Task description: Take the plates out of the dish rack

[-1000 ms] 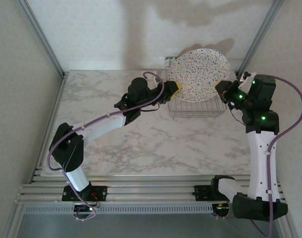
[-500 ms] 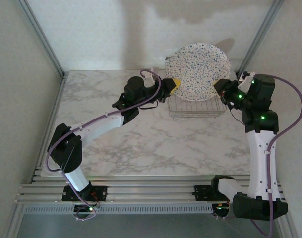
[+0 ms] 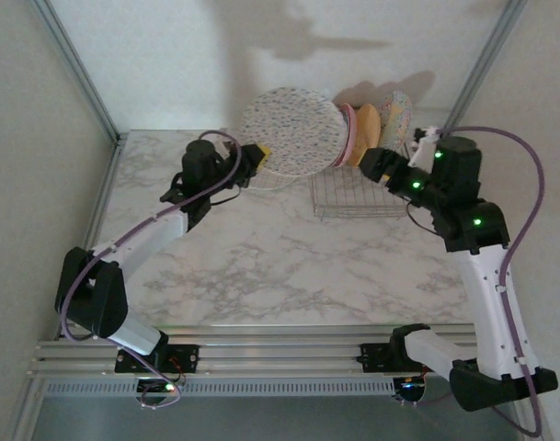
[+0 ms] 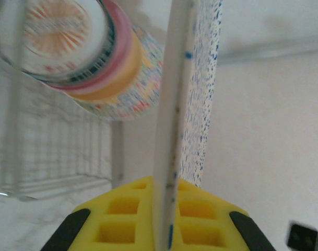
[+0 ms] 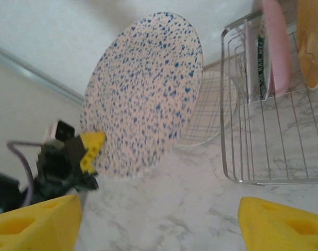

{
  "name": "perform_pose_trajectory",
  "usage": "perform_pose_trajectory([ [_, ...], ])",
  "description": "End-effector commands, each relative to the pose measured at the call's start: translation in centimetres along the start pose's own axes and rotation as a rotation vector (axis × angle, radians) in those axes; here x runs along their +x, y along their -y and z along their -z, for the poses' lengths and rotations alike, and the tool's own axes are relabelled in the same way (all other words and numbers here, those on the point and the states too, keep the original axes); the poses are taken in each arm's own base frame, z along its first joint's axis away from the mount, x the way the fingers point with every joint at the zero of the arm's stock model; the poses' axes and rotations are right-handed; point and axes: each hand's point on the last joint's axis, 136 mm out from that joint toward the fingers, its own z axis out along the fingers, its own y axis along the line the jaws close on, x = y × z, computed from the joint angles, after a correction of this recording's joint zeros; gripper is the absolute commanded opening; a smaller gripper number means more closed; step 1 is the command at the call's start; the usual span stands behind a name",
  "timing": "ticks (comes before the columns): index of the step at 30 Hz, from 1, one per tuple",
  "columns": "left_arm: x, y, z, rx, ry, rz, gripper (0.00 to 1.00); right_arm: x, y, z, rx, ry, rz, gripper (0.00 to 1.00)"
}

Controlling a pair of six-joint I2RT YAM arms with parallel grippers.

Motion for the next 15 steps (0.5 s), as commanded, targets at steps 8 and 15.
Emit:
perform_pose_trajectory([
  [8, -7.1, -10.8, 4.5, -0.212, 0.242, 0.066, 0.00, 3.2, -2.9, -2.7, 0.197, 0.073, 0.465, 0.86],
  [15, -8.1, -14.4, 2.1, -0.263, 0.227, 0.059, 0.00, 5.9, -7.7, -4.6, 0.118, 0.188, 0.652, 0.99],
])
